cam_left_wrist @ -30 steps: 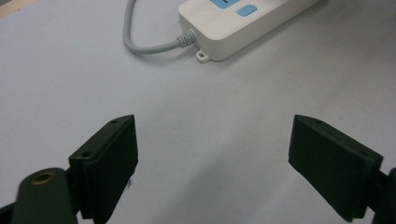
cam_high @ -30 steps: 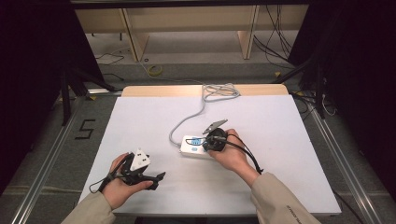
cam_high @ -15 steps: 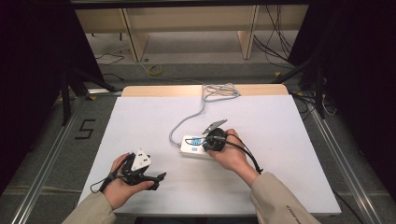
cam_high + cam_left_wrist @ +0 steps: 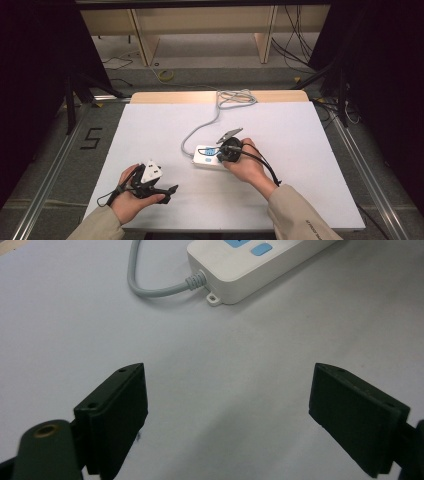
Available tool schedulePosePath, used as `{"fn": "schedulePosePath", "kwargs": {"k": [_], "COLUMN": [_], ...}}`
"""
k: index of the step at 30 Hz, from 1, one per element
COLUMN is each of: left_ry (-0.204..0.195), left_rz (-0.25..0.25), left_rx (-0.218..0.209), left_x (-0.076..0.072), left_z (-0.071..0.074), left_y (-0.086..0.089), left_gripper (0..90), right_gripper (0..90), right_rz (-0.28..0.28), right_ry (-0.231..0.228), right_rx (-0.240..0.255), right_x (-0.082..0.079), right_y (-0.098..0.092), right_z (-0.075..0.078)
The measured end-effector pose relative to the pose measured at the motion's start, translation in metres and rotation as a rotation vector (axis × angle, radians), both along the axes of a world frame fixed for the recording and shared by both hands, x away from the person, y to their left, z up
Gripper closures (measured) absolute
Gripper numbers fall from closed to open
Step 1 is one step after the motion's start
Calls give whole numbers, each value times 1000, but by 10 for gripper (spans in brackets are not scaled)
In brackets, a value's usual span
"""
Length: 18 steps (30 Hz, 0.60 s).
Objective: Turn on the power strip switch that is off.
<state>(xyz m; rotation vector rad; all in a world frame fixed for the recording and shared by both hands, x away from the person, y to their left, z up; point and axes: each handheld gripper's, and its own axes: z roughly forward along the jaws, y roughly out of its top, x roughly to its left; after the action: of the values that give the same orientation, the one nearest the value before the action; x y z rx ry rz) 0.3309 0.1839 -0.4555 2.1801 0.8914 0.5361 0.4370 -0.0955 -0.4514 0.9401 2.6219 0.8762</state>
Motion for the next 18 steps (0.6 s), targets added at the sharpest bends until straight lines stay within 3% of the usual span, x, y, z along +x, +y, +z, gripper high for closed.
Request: {"fn": "schedulePosePath", "kwargs": {"k": [18], "left_ry": [-1], "left_rz": [0], "left_rx": [1], "left_x": [0], "left_z": [0], "left_y": [-1], "left_gripper": [155], "right_gripper": [900], "right_rz": [-1], "right_ry": [-10], "right_rx": [-3], "right_x": [-2], "right_y": [1], "right_z": [-1]}}
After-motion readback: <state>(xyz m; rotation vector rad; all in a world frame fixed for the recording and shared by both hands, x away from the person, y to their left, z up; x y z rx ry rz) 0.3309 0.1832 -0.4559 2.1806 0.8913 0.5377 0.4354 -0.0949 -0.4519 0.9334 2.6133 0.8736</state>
